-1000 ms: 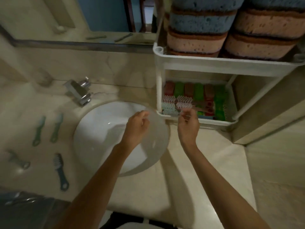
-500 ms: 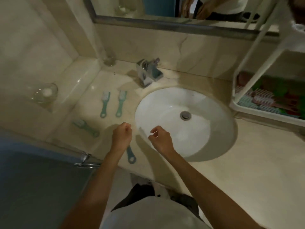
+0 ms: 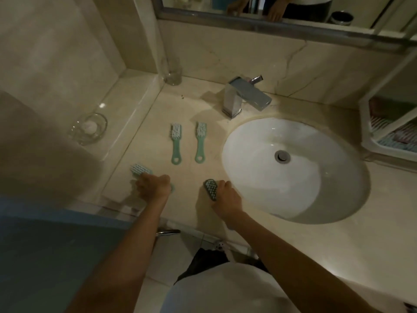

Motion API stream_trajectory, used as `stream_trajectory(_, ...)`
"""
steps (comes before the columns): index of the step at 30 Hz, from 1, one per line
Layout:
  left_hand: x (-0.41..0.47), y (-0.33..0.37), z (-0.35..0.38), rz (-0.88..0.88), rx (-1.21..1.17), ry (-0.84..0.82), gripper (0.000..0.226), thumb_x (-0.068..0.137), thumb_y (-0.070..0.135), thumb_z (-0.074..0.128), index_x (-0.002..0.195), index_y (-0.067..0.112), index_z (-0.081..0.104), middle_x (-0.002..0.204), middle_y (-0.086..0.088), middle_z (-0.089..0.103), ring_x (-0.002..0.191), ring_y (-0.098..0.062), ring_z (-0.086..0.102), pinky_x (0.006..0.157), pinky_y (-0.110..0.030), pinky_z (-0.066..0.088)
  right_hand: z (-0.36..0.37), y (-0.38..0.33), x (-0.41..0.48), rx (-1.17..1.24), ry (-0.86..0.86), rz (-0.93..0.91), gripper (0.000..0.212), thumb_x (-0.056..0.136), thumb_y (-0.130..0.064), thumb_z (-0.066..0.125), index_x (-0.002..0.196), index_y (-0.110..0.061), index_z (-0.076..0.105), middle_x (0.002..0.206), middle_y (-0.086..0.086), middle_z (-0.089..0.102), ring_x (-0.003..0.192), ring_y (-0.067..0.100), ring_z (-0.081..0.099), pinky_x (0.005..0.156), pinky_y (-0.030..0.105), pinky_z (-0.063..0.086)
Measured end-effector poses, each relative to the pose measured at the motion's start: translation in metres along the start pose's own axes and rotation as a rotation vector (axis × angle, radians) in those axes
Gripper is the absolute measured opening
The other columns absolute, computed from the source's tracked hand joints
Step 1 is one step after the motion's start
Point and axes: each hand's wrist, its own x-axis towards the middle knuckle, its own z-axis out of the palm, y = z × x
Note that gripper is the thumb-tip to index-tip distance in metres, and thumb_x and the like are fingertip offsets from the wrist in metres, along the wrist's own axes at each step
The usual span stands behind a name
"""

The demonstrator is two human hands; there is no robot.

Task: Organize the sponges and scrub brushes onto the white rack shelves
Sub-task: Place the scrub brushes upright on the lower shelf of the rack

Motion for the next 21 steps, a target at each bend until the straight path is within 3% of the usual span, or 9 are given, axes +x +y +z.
stream_trajectory(8, 0.023, -0.002, 0.005, 0.014, 0.06, -0.001, 0.083, 0.083, 0.008, 0.063, 0.145, -0.004, 0.01, 0.14, -0.031, 0.034, 0.128, -0.044, 0.039, 0.105, -0.047, 0.035, 0.0, 0.002, 0.007, -0.024, -0.002, 0.06, 0.046, 0.089, -0.01, 0.051, 0.13, -0.007, 0.031, 0.125, 0.016, 0.045, 0.112, 0.033, 0.053, 0.089, 0.039, 0.048)
stream_trajectory(10, 0.027, -0.004, 0.005, 0.025, 0.099, -0.002, 0.075, 0.083, 0.005, 0.061, 0.142, -0.007, 0.017, 0.138, -0.031, 0.038, 0.127, -0.044, 0.041, 0.104, -0.047, 0.035, -0.003, 0.005, 0.008, -0.035, -0.019, 0.057, 0.043, 0.089, -0.012, 0.052, 0.129, -0.007, 0.036, 0.126, 0.016, 0.044, 0.113, 0.033, 0.053, 0.09, 0.04, 0.047)
stream_trajectory(14, 0.032, -0.003, 0.004, 0.173, 0.155, 0.023, 0.039, 0.087, 0.0, 0.05, 0.124, -0.011, 0.047, 0.129, -0.03, 0.048, 0.119, -0.044, 0.047, 0.098, -0.047, 0.04, -0.012, 0.012, 0.01, -0.032, 0.016, 0.033, 0.039, 0.09, -0.017, 0.05, 0.129, -0.012, 0.047, 0.121, 0.016, 0.052, 0.109, 0.035, 0.056, 0.089, 0.039, 0.046)
stream_trajectory(21, 0.003, 0.045, 0.013, 0.394, 0.01, 0.007, 0.032, 0.09, 0.007, 0.045, 0.12, -0.002, 0.055, 0.121, -0.028, 0.057, 0.11, -0.042, 0.054, 0.09, -0.043, 0.044, -0.06, 0.039, 0.009, 0.13, 0.208, 0.12, 0.027, 0.086, -0.015, 0.053, 0.11, -0.001, 0.053, 0.108, 0.021, 0.065, 0.096, 0.038, 0.061, 0.078, 0.039, 0.05)
